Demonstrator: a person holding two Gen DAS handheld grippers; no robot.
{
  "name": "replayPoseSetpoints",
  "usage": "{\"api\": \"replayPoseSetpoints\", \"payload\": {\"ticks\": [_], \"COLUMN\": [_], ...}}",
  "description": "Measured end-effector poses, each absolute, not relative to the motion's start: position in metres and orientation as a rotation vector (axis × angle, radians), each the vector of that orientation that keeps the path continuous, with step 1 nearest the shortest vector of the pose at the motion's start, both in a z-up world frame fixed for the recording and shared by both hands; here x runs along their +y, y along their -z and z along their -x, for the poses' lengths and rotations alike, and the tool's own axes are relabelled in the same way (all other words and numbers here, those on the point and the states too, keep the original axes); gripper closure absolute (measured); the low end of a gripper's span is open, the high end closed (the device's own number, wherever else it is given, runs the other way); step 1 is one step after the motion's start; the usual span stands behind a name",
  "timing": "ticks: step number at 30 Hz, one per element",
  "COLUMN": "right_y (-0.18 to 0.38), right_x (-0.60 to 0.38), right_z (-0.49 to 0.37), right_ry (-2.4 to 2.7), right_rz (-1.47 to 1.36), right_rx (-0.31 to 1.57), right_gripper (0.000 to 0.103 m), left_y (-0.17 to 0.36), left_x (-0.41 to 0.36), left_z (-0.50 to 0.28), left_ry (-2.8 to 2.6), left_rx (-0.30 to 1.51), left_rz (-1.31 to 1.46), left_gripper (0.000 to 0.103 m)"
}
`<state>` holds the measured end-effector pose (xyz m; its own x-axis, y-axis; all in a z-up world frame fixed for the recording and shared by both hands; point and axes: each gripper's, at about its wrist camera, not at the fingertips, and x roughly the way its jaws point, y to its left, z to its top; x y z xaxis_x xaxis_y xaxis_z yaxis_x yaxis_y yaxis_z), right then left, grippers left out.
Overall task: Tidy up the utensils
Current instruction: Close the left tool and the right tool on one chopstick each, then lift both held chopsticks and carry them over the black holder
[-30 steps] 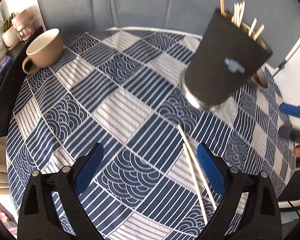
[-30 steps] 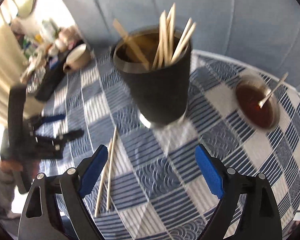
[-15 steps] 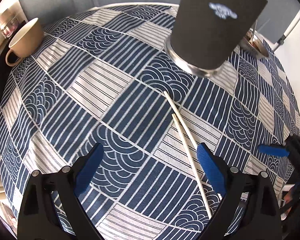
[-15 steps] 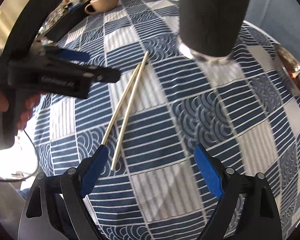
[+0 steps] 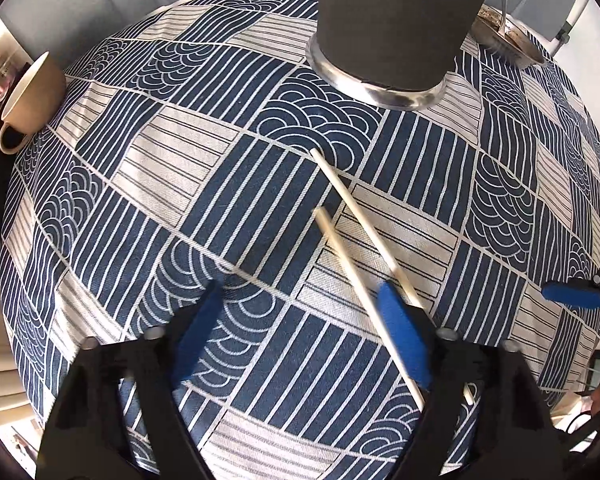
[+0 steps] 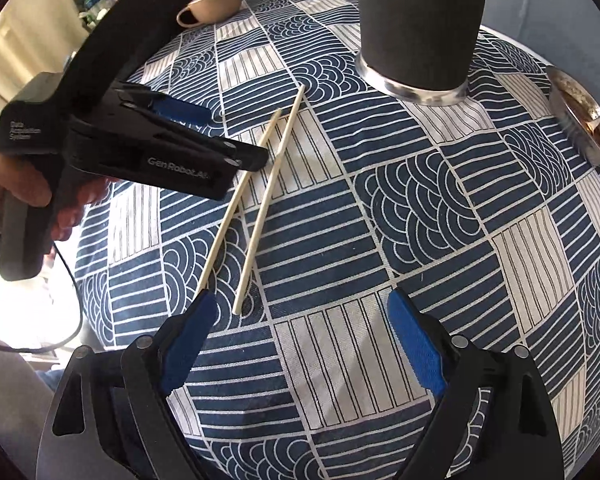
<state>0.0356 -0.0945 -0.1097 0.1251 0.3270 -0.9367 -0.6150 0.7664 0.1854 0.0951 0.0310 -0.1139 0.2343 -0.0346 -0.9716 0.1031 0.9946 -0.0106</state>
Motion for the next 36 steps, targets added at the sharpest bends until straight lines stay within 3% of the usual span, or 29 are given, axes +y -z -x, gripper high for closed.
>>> {"api": "replayPoseSetpoints", "payload": {"ticks": [4, 6, 9, 14, 22, 24, 28, 31, 36], "right_y": [0.107, 0.108, 0.111, 0.114, 0.125, 0.125, 0.122, 0.123, 0.123], "right_x": [-0.087, -0.079, -0.063, -0.044, -0.009, 0.0, 0.005, 0.006, -0.008], "right_z": [-0.041, -0.044, -0.05, -0.069, -0.092, -0.091, -0.084, -0.08, -0.085], "right_ry": [-0.68, -0.684, -0.664, -0.626, -0.564, -0.565, -0.626, -0.664, -0.688], "right_rz": [0.288, 0.297, 0.345, 0.352, 0.424, 0.497, 0.539, 0.609, 0.578], "right_rx": [1.264, 1.279, 1.311, 1.368, 1.444, 1.418, 1.403, 1.397, 1.442], "right_gripper": [0.021, 0.022, 0.029, 0.04, 0.05, 0.056, 0.089, 0.097, 0.099], "left_y": [0.109, 0.108, 0.109, 0.115, 0.114, 0.111, 0.1, 0.094, 0.086], "left_x": [0.041, 0.049, 0.065, 0.093, 0.102, 0.104, 0.114, 0.118, 0.118], "left_z": [-0.087, -0.082, -0.073, -0.056, -0.03, -0.029, -0.024, -0.024, -0.026], "left_ry": [0.093, 0.087, 0.093, 0.127, 0.135, 0.123, 0.121, 0.128, 0.131], "left_rx": [1.349, 1.366, 1.403, 1.439, 1.465, 1.465, 1.447, 1.435, 1.428], "left_rz": [-0.05, -0.029, 0.036, 0.186, 0.169, 0.161, 0.155, 0.139, 0.134], "left_gripper": [0.063, 0.084, 0.098, 0.098, 0.098, 0.099, 0.099, 0.099, 0.099]}}
